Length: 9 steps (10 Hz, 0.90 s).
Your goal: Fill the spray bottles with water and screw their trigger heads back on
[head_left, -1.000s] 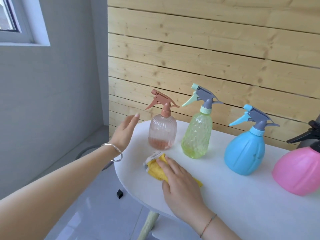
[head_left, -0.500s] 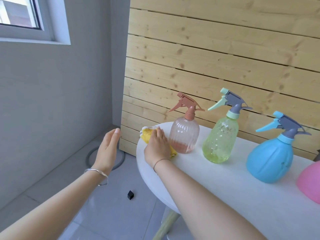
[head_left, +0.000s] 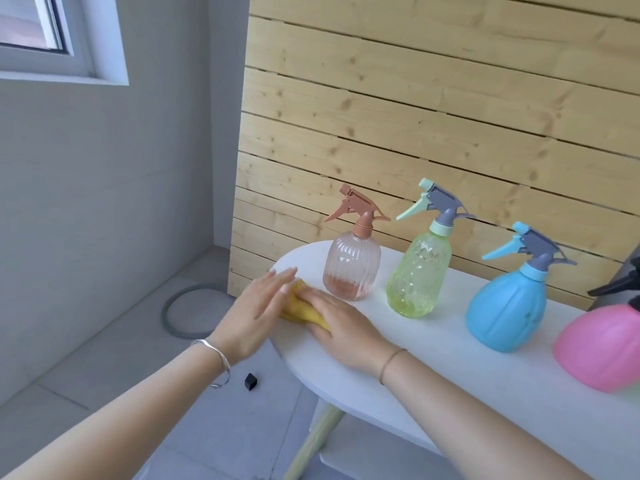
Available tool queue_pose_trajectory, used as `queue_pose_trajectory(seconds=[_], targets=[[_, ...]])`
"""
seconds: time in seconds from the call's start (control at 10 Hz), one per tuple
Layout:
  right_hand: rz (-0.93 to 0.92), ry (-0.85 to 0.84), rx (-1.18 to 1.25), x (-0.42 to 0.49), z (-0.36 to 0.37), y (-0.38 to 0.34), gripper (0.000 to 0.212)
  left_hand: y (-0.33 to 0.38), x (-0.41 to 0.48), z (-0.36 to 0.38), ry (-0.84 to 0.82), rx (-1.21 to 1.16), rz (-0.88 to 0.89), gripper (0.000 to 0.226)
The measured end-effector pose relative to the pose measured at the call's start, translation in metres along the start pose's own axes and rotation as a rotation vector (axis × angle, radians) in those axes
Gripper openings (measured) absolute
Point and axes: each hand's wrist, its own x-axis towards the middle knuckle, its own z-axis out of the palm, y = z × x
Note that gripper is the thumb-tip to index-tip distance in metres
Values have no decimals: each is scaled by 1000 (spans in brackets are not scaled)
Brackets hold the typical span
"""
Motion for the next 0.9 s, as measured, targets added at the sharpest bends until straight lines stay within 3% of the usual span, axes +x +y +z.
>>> queue_pose_trajectory(seconds=[0.1,0.2,0.3,0.4,0.7,0.8,0.9], targets=[[56,3,5,-38,-13,16,60,6,1,14,-180,248,9,45],[98,13,-43,-70,-22,29,61,13,-5,28,-243,372,34,68],[137,-26,-118,-91,-25,37,57,15,-8,31,-257,497,50,92],[162,-70,-65,-100,-26,40,55,23,-14,32,-246,570,56,98],[188,-107,-50,-108,-25,22,54,40,-37,27,-290,660,-6,100],[225,-163,-150,-109,-31,15,57,48,-36,30,-319,674,-109,76],[277,-123,-128,-126,-51,-1,66,60,-49,30,-288,723,-173,66]])
